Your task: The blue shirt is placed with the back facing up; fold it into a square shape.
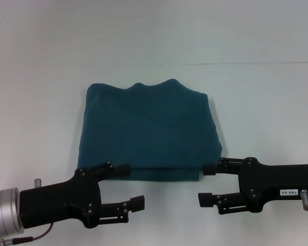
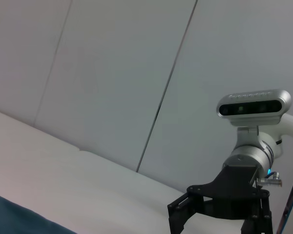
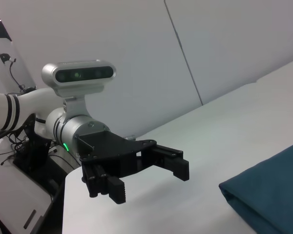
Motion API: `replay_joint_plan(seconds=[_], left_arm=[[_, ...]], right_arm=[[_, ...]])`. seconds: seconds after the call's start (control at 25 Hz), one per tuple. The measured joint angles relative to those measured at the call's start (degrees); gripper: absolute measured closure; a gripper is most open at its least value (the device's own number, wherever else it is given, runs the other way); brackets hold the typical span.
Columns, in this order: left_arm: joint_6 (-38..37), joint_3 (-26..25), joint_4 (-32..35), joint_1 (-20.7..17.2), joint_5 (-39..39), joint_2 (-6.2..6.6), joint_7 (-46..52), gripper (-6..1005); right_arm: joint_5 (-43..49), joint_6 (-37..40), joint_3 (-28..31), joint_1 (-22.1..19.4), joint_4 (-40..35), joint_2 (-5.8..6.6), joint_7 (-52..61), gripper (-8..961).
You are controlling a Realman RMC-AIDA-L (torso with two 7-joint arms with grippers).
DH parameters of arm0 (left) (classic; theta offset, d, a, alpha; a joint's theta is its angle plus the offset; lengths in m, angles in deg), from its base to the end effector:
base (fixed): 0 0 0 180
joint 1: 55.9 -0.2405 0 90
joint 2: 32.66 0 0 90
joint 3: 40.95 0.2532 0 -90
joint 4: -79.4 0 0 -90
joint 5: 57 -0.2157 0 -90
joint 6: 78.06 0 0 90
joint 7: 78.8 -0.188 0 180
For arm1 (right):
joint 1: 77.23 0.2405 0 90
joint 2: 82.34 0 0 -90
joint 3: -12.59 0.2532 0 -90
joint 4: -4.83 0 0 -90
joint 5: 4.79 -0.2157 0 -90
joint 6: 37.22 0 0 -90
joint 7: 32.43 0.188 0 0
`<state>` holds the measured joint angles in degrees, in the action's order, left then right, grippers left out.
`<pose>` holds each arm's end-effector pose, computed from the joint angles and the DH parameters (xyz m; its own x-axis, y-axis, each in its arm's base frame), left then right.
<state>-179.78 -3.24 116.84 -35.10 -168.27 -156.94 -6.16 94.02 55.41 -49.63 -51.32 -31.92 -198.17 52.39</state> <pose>-0.2433 0.2735 -0.0552 0.6730 0.3468 0.6532 0.4475 -0.8942 0.0136 0.2305 0.3074 -0.0551 0.7672 -0.4273 -0.4784 -0.4383 -0.8938 0.0955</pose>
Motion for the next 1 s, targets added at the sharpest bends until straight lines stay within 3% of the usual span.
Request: replay_joint_plan(seconds=[1.0], left_arm=[[-0.77,0.75,-0.11,1.44,0.00,0.28,0.44,108]], right_arm=[[1.92,0.05,-0.39,1.36,0.28,-0.10,0.70,53]])
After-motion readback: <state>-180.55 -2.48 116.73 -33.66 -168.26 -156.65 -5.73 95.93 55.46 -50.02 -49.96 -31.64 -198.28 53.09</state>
